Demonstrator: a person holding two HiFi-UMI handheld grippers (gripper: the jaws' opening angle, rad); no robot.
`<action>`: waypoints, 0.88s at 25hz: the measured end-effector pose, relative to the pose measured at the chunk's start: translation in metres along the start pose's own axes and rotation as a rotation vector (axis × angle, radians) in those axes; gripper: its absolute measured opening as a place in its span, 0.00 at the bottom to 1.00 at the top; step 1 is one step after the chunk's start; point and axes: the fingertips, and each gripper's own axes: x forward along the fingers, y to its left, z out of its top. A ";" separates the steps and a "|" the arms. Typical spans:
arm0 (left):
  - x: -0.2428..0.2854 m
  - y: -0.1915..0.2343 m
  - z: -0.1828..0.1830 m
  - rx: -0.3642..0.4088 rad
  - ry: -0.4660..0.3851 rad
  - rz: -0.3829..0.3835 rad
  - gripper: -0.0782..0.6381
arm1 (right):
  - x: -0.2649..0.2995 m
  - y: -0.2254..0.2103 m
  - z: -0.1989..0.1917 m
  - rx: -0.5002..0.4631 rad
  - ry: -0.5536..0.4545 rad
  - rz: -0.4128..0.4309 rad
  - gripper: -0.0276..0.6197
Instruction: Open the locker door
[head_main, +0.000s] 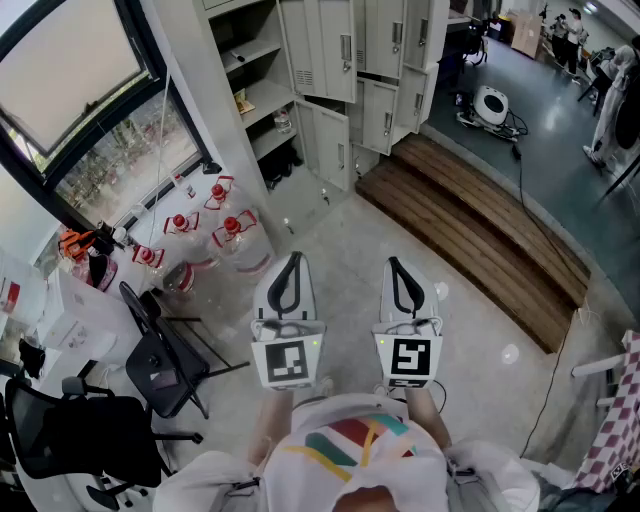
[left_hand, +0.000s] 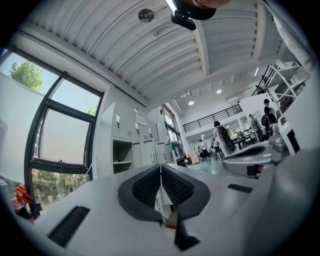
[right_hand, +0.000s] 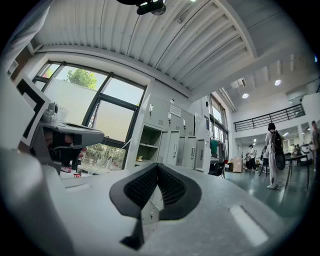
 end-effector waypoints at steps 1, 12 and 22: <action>0.000 -0.003 0.000 -0.005 -0.012 0.003 0.13 | -0.001 -0.001 0.000 -0.006 -0.001 0.003 0.05; -0.001 -0.012 0.005 -0.055 -0.039 0.052 0.13 | -0.007 -0.015 -0.005 -0.017 -0.007 0.043 0.05; -0.004 -0.072 0.009 -0.063 -0.011 0.091 0.13 | -0.038 -0.068 -0.018 0.025 -0.034 0.119 0.05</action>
